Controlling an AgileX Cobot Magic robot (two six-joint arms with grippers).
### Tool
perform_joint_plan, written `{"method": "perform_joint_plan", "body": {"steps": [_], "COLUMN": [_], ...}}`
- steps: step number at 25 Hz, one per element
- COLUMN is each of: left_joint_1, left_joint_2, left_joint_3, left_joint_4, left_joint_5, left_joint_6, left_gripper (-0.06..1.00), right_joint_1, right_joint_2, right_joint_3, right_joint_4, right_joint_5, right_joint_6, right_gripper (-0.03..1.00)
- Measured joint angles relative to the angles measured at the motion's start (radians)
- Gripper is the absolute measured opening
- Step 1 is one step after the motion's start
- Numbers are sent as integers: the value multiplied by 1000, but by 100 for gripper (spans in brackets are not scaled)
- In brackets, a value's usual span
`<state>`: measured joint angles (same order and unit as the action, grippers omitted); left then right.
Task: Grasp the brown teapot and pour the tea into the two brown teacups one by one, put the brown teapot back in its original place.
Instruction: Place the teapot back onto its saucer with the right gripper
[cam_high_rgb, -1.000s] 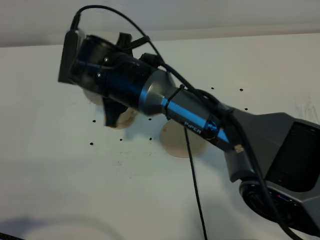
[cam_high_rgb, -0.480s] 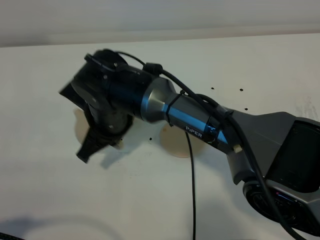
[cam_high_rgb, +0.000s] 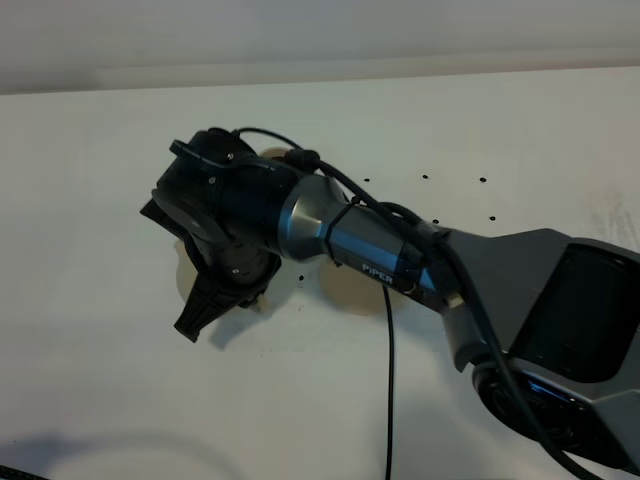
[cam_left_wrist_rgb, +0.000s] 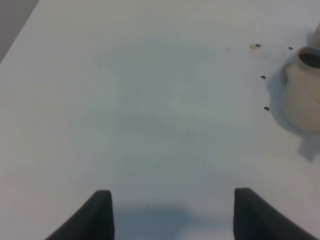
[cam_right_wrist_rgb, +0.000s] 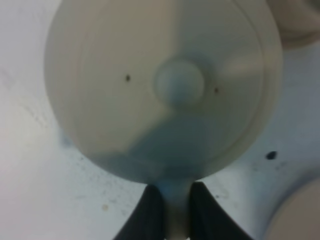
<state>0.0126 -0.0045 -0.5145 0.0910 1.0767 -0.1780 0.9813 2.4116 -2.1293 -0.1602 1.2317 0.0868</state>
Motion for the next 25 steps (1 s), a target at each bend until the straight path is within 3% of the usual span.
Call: {"method": "perform_joint_plan", "body": {"steps": [8,16,21,25], "left_joint_1": [0,0,0,0], "left_joint_2": [0,0,0,0], "left_joint_3": [0,0,0,0], "left_joint_4": [0,0,0,0], "left_joint_5": [0,0,0,0], "left_joint_6": [0,0,0,0], "left_gripper": [50,50,50,50], "right_joint_1": [-1,-78,-158,-198], "right_joint_2": [-118,-317,-385,-388], "right_joint_3": [66,430,598,642], "right_joint_4": [-9,-64,-69,-52], "right_joint_5": [-9,-6,-95,-175], "right_joint_6": [30,99,134,141], "right_gripper": [10,10,10,10]}}
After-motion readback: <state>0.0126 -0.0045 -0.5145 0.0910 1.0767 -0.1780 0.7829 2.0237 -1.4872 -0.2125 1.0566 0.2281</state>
